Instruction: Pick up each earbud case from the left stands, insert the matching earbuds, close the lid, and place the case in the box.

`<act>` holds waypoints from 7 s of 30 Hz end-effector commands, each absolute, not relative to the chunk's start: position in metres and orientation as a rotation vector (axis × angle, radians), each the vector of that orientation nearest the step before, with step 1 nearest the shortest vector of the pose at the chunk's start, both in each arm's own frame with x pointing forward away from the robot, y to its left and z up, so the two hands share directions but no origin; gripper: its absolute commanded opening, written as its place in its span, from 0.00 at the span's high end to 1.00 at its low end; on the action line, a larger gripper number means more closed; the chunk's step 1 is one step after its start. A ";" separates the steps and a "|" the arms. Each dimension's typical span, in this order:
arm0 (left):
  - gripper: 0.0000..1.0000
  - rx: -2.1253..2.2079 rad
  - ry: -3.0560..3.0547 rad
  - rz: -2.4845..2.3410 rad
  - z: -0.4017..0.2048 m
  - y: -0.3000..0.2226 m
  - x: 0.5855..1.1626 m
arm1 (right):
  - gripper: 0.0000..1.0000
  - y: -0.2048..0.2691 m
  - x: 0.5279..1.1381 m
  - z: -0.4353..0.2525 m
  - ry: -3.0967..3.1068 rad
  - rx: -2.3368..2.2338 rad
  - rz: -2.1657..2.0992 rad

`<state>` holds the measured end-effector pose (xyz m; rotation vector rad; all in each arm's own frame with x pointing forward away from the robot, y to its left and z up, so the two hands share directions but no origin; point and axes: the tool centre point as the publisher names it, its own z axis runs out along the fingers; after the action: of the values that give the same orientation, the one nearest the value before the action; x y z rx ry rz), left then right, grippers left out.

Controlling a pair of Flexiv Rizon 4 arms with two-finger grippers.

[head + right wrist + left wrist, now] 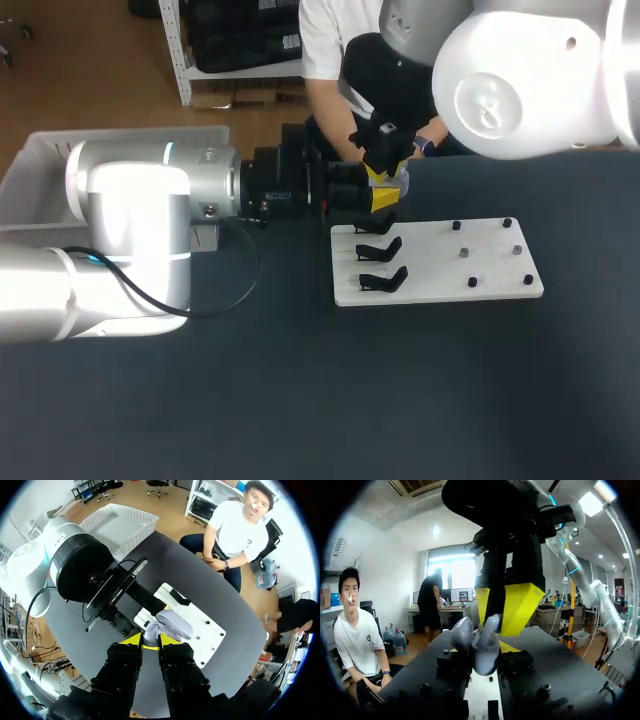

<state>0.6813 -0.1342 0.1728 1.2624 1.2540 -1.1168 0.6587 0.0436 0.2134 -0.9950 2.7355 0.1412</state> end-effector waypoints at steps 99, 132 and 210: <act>1.00 1.257 1.250 -1.113 0.172 -0.134 0.680 | 0.54 0.023 0.728 0.206 2.769 -0.766 0.170; 1.00 1.196 1.288 -0.935 0.185 -0.066 0.721 | 0.08 -0.059 0.658 0.242 2.594 -0.284 0.235; 0.00 0.913 1.680 -0.615 0.135 0.115 0.759 | 0.00 -0.078 0.606 0.199 2.655 -0.315 0.393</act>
<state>0.7777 0.1261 0.1301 0.9482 1.6648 -0.6698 0.6053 -0.0723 0.1978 -0.3021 2.6513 0.3736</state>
